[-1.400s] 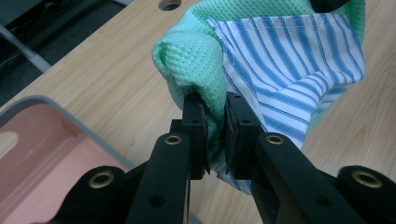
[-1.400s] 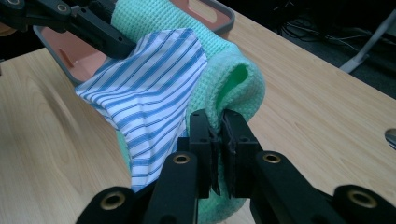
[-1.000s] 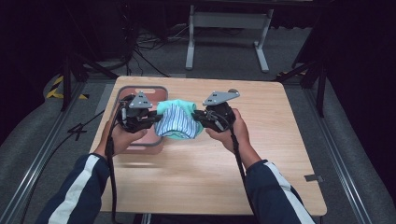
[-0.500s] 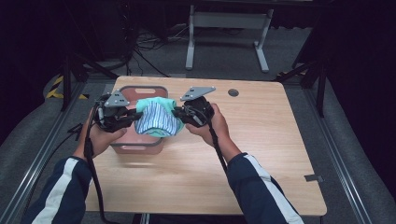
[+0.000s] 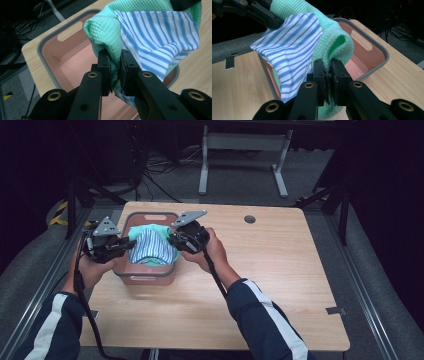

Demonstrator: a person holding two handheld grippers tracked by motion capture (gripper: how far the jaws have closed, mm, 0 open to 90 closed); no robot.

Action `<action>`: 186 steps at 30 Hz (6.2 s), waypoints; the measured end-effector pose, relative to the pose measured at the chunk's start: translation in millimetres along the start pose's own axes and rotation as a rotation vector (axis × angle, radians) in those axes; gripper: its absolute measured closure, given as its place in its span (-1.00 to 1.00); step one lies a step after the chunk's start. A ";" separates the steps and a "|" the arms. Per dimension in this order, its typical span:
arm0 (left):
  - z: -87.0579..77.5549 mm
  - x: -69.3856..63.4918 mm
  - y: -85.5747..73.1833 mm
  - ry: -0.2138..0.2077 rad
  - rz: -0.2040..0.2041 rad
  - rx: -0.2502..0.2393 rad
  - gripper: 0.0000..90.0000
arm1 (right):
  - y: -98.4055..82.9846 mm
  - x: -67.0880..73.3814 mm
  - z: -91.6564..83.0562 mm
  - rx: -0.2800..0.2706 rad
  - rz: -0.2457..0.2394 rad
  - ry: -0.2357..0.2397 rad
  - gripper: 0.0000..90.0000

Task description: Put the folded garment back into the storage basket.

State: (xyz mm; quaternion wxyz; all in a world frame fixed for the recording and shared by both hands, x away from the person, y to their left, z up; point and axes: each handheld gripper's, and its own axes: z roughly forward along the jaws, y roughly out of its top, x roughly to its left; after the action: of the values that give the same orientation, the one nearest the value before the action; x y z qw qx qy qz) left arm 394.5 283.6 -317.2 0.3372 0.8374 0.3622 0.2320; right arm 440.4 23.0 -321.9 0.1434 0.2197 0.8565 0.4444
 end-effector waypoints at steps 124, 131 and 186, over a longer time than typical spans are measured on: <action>71.0 -153.6 -12.0 -0.147 0.188 -0.016 -0.51 | -152.6 -43.7 -120.7 0.241 -0.010 -0.250 -0.31; 80.4 -161.0 -19.1 -0.167 0.223 0.023 -0.52 | -172.3 -46.2 -132.3 0.244 0.000 -0.253 -0.31; 124.8 -172.9 -79.1 -0.398 0.164 0.048 -0.66 | -337.6 -53.3 -197.2 0.144 0.287 -0.282 -0.54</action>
State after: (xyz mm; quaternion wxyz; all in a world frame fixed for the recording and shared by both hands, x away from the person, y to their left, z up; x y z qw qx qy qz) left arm 329.0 142.6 -483.1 0.3619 0.9013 0.2244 0.0801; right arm 315.4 -313.3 -486.3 0.1809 0.4091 0.8175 0.3628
